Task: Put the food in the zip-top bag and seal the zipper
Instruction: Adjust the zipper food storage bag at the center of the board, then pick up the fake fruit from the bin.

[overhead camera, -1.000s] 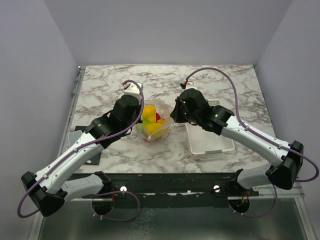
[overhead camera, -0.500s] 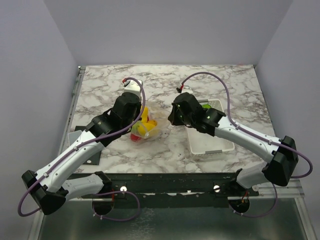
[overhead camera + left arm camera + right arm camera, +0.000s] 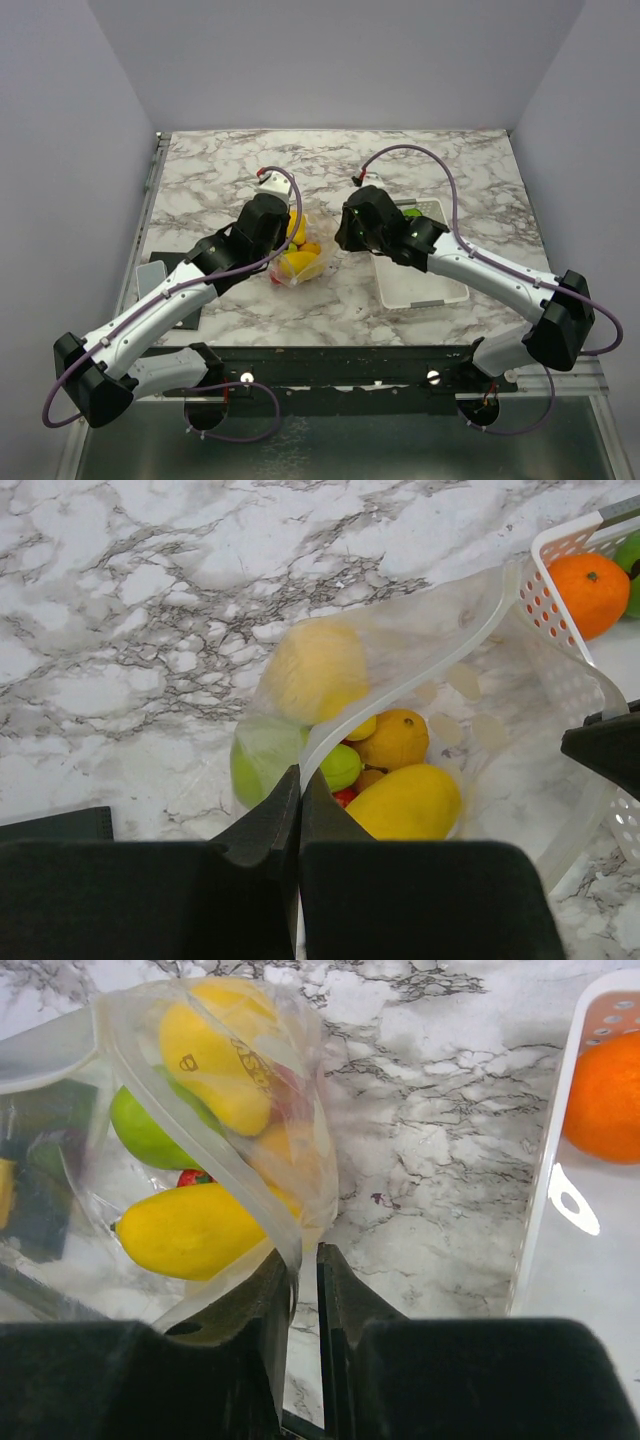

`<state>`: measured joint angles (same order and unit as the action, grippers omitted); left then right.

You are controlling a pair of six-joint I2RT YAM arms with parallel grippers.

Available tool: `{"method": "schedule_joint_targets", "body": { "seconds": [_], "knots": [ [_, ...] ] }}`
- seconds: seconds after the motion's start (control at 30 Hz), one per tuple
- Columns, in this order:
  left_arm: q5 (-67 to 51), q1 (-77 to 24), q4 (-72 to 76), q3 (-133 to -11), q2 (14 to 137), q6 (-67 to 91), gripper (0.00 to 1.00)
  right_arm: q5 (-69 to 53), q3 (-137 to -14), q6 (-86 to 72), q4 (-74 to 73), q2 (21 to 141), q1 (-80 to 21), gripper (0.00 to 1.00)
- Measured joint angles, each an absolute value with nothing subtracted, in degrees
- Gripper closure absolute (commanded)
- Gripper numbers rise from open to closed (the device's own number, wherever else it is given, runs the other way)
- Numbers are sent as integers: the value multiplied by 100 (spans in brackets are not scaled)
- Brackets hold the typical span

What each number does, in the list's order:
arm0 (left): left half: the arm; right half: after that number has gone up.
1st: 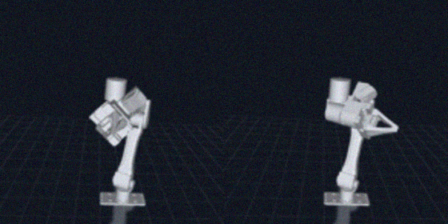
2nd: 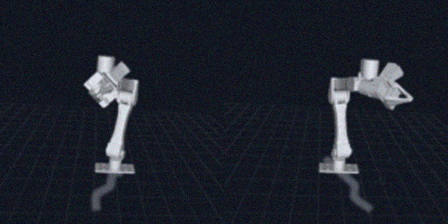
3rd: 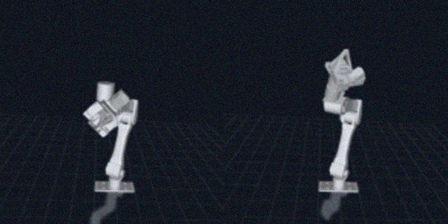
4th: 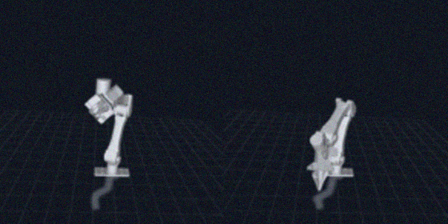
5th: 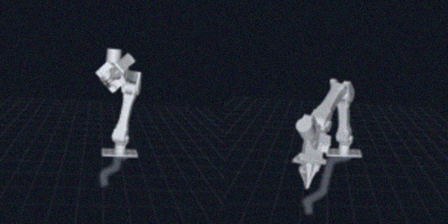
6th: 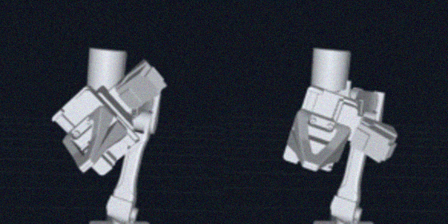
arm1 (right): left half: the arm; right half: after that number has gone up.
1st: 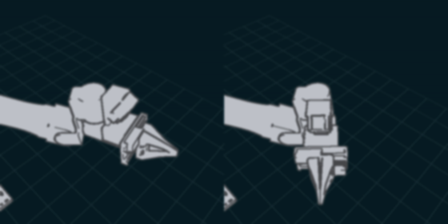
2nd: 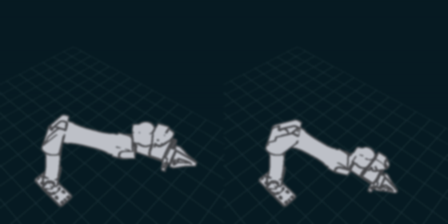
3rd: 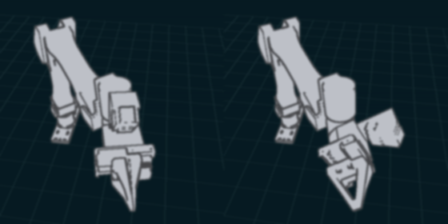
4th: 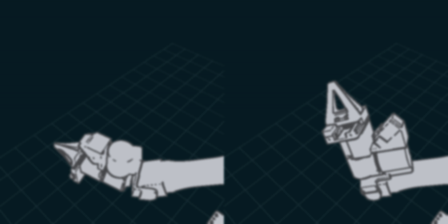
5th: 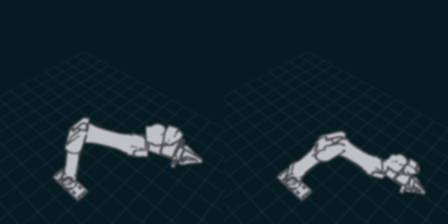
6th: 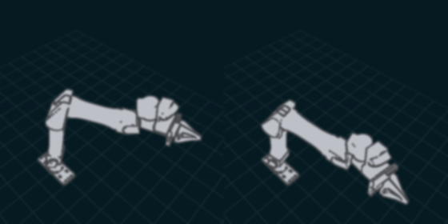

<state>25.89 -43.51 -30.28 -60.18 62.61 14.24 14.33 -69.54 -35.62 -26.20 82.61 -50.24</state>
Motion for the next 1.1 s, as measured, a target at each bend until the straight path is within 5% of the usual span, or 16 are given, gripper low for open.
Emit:
{"method": "schedule_joint_targets", "body": {
  "seconds": [0.23,0.83,1.1],
  "knots": [
    [2495,-4351,-2829,-5857,6230,1426,100,1505,-6987,-3551,-2709,8055,-5019,45],
    [2486,-4346,-2661,-5645,6106,1406,100,3175,-7408,-3155,-3719,7349,-4814,8],
    [2484,-4346,-2659,-5645,6104,1406,100,3347,-7310,-2991,-3819,7349,-3983,0]
  ]
}}
